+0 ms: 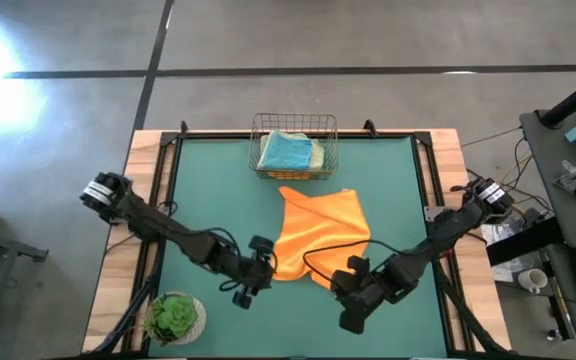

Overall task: Fold microfiber towels
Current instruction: Fold the orange microfiber towel

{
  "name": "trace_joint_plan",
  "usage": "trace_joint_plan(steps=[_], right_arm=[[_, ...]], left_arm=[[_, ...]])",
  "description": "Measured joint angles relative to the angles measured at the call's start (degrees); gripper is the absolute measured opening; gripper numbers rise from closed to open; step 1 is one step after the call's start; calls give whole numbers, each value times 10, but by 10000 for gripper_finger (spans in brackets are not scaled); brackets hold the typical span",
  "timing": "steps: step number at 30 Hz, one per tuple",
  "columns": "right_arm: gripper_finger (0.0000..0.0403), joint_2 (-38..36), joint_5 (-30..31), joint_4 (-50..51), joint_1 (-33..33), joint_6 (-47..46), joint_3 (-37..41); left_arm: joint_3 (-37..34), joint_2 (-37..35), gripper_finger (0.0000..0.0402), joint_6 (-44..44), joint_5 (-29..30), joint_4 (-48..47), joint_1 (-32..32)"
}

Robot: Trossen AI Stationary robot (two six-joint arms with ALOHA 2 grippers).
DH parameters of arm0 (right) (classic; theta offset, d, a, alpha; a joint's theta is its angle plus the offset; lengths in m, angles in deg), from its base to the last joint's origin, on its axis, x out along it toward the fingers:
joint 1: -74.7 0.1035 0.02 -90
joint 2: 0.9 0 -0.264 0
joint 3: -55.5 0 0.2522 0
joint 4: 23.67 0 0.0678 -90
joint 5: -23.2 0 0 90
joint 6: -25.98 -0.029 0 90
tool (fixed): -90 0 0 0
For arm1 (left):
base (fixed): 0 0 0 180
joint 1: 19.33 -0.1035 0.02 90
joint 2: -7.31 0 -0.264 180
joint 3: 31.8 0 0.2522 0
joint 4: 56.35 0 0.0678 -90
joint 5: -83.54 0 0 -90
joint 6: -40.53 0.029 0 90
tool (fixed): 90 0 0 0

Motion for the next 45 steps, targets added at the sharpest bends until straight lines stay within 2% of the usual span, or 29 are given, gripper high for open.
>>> trace_joint_plan(steps=[6, 11, 16, 26, 32, 36, 40, 45], right_arm=[[83, 12, 0, 1, 11, -1, 2], [146, 49, 1, 0, 16, 53, 2], [182, 78, 0, 2, 17, 60, 2], [178, 82, 16, 1, 17, 54, 2], [171, 82, 16, 3, 17, 45, 4], [171, 82, 16, 9, 17, 23, 4], [169, 82, 16, 40, 17, 5, 4], [160, 82, 37, 65, 17, 7, 14]], left_arm=[[31, 50, 167, -27, 2, 4, 9], [31, 76, 167, -27, 23, 2, 9], [31, 105, 167, -27, 28, 2, 8], [31, 147, 167, -27, 117, -1, 6], [29, 168, 167, -31, 123, 4, -2], [28, 170, 163, -83, 118, 2, -8], [28, 171, 128, -117, 109, 1, -14], [28, 172, 43, -117, 111, 3, -14]])
